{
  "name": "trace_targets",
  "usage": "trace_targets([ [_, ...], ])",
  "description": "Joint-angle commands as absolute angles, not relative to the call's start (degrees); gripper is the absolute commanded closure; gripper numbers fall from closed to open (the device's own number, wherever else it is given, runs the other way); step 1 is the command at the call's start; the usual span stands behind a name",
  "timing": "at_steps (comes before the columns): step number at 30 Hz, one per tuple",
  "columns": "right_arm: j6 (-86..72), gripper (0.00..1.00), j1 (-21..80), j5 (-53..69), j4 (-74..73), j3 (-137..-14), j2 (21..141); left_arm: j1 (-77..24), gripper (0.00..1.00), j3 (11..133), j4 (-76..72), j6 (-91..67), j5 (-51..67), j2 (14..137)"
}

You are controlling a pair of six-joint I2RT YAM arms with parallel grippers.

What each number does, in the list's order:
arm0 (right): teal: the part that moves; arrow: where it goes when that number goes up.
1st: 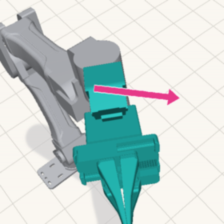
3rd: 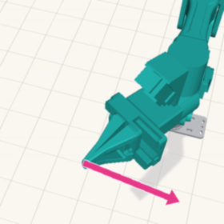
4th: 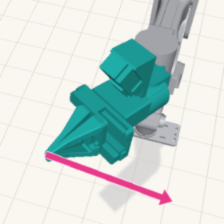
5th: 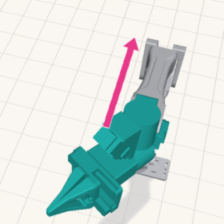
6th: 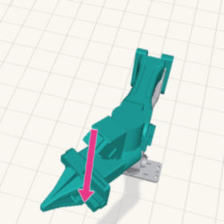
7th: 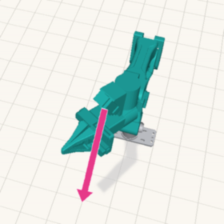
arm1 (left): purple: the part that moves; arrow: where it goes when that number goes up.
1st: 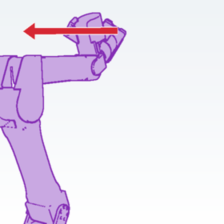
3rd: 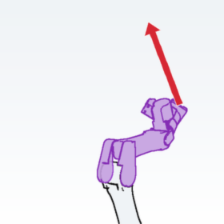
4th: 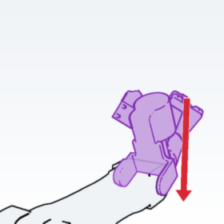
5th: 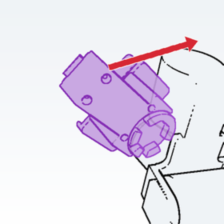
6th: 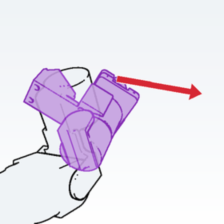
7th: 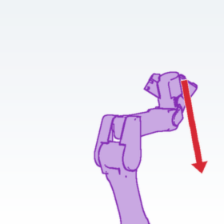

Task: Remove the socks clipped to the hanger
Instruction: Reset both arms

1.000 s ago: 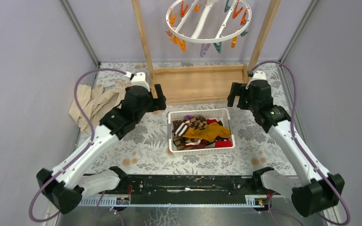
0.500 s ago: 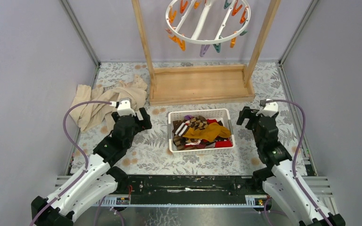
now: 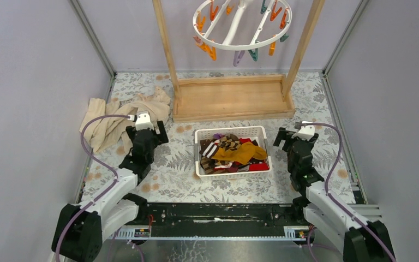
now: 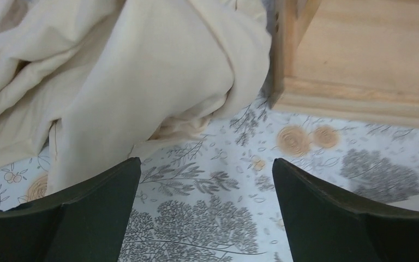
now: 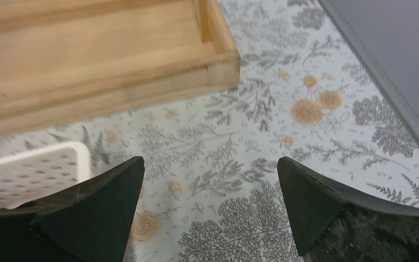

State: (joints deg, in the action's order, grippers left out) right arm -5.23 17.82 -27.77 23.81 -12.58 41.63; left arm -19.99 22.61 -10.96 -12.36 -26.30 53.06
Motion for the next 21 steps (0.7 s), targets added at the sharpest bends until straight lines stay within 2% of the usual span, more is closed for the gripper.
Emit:
trace_targets([
  [1,-1.9,0.0,17.3,-31.7,43.7,-9.2,50.2,-16.5,0.02,18.4,-26.6,-7.5,-21.1,55.6],
  [12,-3.0,0.0,13.6,-30.6,65.4,-7.4,72.8,-13.0,0.02,10.3,-45.1,-3.7,-17.6,63.5],
  [13,-2.1,0.0,13.2,-30.6,68.4,-6.7,73.7,-12.8,0.02,9.8,-47.1,-3.3,-17.1,64.2],
  [16,-2.1,0.0,12.0,-29.7,65.6,-7.5,73.2,-12.4,0.02,10.5,-47.7,-3.0,-16.4,66.0],
  [21,-1.4,0.0,9.4,-29.9,73.1,-6.4,77.2,-10.7,0.02,13.3,-47.3,-3.4,-14.2,70.0],
])
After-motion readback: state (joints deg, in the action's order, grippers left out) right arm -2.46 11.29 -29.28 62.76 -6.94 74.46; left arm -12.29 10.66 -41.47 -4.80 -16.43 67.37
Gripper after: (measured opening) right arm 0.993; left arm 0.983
